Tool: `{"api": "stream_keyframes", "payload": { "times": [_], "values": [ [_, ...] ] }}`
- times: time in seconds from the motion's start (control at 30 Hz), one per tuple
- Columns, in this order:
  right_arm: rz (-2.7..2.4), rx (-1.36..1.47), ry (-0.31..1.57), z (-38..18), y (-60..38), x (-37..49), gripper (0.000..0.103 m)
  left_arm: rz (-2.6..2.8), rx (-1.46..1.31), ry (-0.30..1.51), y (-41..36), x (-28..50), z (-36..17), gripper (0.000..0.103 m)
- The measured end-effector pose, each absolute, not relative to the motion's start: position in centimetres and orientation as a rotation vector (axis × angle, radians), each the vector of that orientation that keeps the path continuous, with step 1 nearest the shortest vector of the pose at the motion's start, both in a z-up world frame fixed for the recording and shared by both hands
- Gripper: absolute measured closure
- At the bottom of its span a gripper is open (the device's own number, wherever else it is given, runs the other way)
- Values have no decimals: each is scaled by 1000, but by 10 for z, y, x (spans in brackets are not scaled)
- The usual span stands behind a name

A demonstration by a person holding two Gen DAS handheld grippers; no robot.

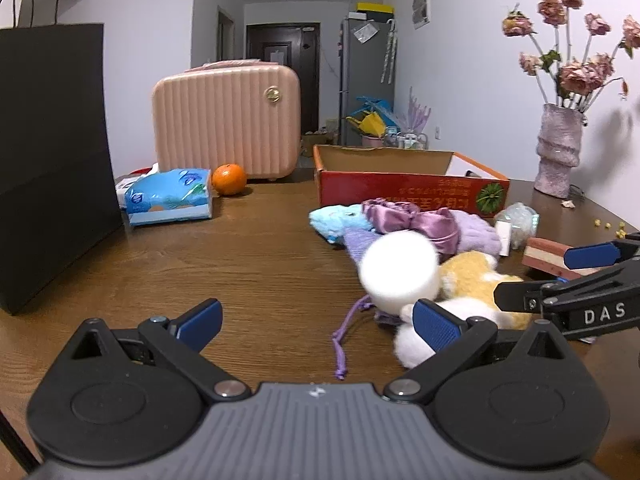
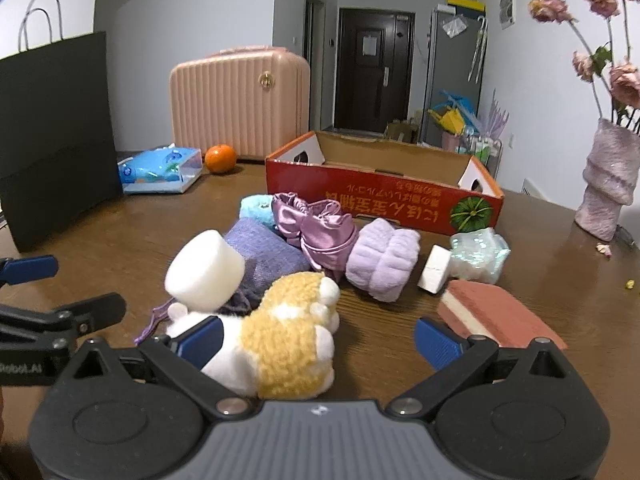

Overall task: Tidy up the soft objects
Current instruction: 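Reach the right gripper to the plush sheep while the left gripper approaches the white foam cylinder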

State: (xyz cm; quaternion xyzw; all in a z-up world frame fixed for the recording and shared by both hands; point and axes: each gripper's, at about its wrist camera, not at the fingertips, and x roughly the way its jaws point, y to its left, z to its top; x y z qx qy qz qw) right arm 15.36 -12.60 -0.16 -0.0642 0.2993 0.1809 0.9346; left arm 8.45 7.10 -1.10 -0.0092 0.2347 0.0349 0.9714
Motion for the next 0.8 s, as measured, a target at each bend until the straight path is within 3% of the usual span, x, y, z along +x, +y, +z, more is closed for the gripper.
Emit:
{"api": "stream_keyframes", "payload": {
  "times": [0.37,0.5,0.8],
  "values": [
    [387,-114,758,-12,-101,196,25,81,-53,485,90,93,-17,0],
    [382,-120,831,-24,-98,205,41,71,-68,494,93,95,-18,0],
    [394,-97,816,-32,-104,199,48,68,-72,498,93,96,-19,0]
  ]
}}
